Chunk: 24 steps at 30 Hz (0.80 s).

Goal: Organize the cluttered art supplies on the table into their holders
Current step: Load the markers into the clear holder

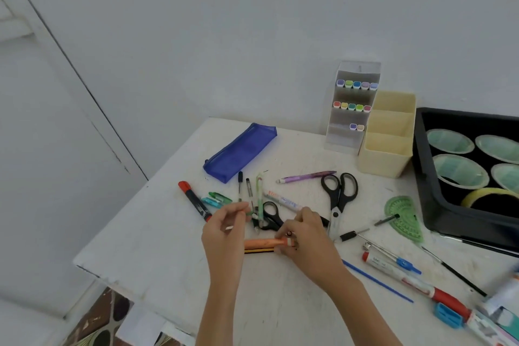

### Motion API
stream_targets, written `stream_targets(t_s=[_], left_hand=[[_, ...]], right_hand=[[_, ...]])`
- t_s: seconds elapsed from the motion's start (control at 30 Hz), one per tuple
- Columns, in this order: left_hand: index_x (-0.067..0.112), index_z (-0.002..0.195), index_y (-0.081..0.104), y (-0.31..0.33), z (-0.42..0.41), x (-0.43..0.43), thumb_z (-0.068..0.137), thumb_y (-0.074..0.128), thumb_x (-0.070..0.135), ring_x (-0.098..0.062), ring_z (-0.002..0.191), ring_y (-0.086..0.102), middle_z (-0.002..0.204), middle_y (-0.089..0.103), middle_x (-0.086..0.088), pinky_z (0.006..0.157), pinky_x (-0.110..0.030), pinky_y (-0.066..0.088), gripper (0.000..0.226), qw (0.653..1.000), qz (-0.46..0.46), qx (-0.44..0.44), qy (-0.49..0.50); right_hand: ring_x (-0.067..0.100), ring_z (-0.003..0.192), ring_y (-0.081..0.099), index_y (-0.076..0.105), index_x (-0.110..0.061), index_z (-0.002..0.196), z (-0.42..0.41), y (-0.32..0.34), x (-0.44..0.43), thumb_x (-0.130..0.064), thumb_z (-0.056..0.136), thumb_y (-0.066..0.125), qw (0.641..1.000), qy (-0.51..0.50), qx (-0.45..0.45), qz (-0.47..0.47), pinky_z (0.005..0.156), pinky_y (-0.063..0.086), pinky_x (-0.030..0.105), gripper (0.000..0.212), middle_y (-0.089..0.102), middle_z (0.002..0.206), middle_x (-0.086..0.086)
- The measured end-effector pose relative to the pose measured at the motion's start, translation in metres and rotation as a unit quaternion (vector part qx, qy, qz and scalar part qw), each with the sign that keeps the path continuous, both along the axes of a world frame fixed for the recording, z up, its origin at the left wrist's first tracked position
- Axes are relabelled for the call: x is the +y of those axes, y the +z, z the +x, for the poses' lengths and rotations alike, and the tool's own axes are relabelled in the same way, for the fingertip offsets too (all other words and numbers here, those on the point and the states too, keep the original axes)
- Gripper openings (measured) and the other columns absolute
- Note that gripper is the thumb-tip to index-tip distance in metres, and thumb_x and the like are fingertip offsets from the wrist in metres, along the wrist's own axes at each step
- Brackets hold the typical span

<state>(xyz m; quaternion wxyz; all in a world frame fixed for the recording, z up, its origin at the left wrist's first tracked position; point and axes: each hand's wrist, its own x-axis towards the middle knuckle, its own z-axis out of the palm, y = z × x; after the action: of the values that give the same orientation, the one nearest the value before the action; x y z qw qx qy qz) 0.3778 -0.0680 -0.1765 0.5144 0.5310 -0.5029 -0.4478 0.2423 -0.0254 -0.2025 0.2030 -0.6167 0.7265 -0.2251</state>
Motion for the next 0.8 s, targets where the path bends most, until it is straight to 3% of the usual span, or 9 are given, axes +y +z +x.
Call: stream_targets(t_s=[0.07,0.17,0.23,0.37,0.47,0.53,0.63,0.8], left_hand=[[0.019,0.090,0.071,0.001,0.002,0.000,0.087,0.057,0.003,-0.008,0.079,0.067,0.086,0.072,0.003,0.068,-0.014,0.051,0.022,1.000,-0.003,0.006,0.013],[0.019,0.089,0.071,0.003,0.001,0.001,0.088,0.057,0.003,-0.007,0.077,0.067,0.085,0.072,0.003,0.065,-0.011,0.050,0.021,1.000,-0.006,0.016,0.024],[0.018,0.089,0.070,0.004,-0.002,-0.001,0.088,0.057,0.003,-0.009,0.078,0.067,0.084,0.072,0.002,0.066,-0.014,0.052,0.020,1.000,-0.008,0.023,0.019],[0.015,0.089,0.070,0.006,-0.016,-0.005,0.087,0.057,0.001,-0.013,0.079,0.068,0.082,0.072,0.002,0.071,-0.020,0.054,0.019,0.999,-0.005,0.045,-0.004],[0.015,0.088,0.070,0.008,-0.029,-0.009,0.087,0.057,0.000,-0.009,0.075,0.067,0.079,0.072,0.003,0.064,-0.014,0.052,0.020,0.998,-0.006,0.056,-0.028],[0.014,0.088,0.070,0.009,-0.038,-0.015,0.087,0.058,0.000,-0.008,0.076,0.067,0.083,0.072,0.000,0.066,-0.013,0.052,0.019,0.997,-0.009,0.056,-0.046],[0.015,0.087,0.070,0.008,-0.053,-0.025,0.087,0.058,0.002,-0.010,0.078,0.068,0.081,0.071,0.001,0.076,-0.024,0.055,0.018,0.996,-0.010,0.047,-0.074],[0.018,0.089,0.070,0.005,-0.084,-0.043,0.089,0.056,0.004,-0.012,0.086,0.067,0.084,0.072,0.002,0.086,-0.036,0.053,0.020,0.989,-0.006,0.045,-0.142]], right_hand=[[0.007,0.096,0.038,0.064,-0.030,0.099,-0.007,0.004,0.001,-0.033,0.080,0.071,0.999,0.001,-0.041,-0.005,0.078,0.034,0.012,0.020,0.041,0.100,-0.010],[0.005,0.082,0.053,0.068,-0.026,0.089,-0.017,0.019,0.006,-0.025,0.079,0.073,0.979,-0.021,-0.195,-0.046,0.069,0.044,0.014,0.011,0.057,0.092,-0.009],[0.003,0.071,0.058,0.071,-0.020,0.090,-0.024,0.033,0.009,-0.020,0.078,0.074,0.946,-0.053,-0.310,-0.083,0.064,0.048,0.017,0.012,0.067,0.084,-0.007],[0.019,0.070,0.062,0.071,-0.011,0.088,-0.035,0.056,0.013,-0.020,0.073,0.076,0.870,-0.128,-0.449,-0.159,0.066,0.051,0.023,0.018,0.071,0.080,0.009],[0.014,0.061,0.060,0.065,-0.004,0.092,-0.047,0.064,0.013,-0.016,0.071,0.077,0.845,-0.165,-0.465,-0.205,0.056,0.050,0.020,0.027,0.069,0.075,0.013],[0.017,0.061,0.064,0.067,-0.008,0.098,-0.056,0.066,0.012,-0.011,0.076,0.073,0.850,-0.171,-0.446,-0.223,0.059,0.055,0.025,0.023,0.071,0.074,0.008],[0.022,0.074,0.071,0.068,-0.010,0.100,-0.071,0.068,0.009,-0.007,0.082,0.066,0.837,-0.188,-0.456,-0.237,0.069,0.057,0.024,0.018,0.073,0.083,0.008],[0.009,0.084,0.070,0.070,-0.018,0.098,-0.096,0.078,-0.003,-0.004,0.080,0.069,0.838,-0.225,-0.397,-0.298,0.072,0.052,0.012,0.022,0.073,0.093,0.000]])
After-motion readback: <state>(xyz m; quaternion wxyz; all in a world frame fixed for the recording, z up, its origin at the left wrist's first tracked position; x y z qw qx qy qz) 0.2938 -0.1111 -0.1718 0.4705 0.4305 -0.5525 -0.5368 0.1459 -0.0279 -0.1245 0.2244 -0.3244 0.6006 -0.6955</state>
